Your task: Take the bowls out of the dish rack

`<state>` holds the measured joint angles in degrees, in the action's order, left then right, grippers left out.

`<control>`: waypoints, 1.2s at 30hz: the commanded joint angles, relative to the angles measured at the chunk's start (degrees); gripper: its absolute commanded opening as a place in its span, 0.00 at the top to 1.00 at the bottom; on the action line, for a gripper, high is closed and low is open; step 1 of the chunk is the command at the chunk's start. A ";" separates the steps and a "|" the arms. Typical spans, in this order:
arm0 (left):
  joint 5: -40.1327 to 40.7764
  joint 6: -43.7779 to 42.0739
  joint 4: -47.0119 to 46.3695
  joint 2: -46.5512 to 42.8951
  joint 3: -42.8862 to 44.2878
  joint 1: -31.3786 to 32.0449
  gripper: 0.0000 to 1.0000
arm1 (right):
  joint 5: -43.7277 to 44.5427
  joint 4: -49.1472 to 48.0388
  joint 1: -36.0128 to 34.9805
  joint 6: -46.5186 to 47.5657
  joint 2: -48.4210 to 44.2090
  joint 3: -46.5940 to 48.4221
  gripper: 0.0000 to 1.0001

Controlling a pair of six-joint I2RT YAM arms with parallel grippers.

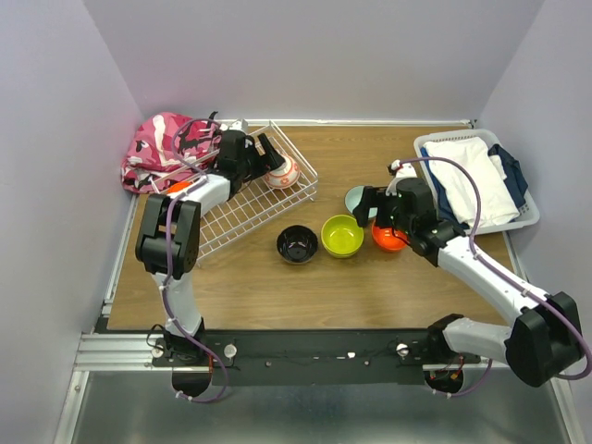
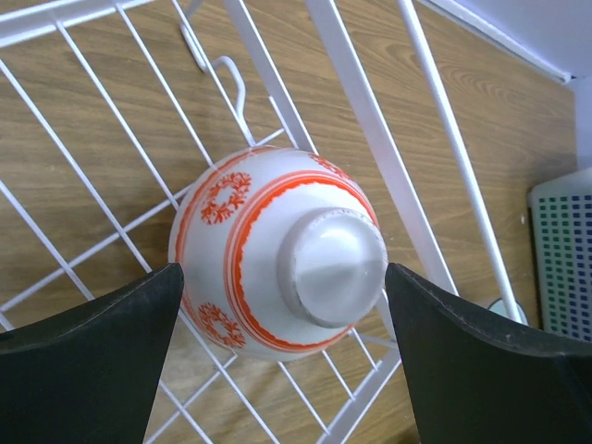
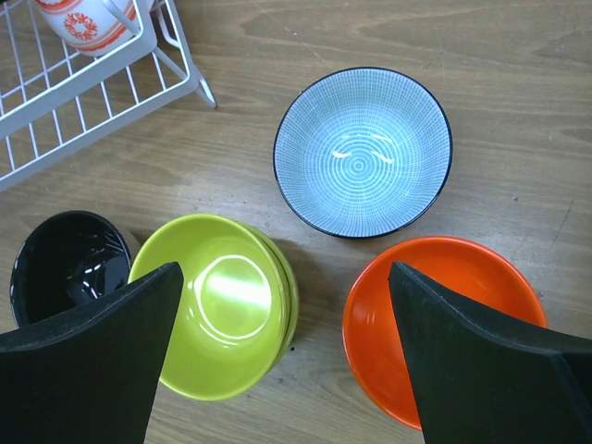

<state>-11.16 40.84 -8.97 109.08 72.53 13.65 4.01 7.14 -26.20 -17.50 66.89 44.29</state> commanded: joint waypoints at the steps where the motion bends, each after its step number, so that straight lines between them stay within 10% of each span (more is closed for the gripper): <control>1: -2.98 -5.94 3.26 3.24 4.19 -1.34 0.01 | 1.00 1.21 -0.35 1.06 1.48 1.67 0.00; 36: -22.86 -8.58 23.03 13.01 10.70 -1.96 0.01 | -3.75 3.50 -0.35 -0.61 3.77 2.99 0.00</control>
<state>-33.08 32.88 5.08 119.28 86.37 11.57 1.54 9.85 -26.20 -17.12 70.57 45.60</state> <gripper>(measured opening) 0.992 0.996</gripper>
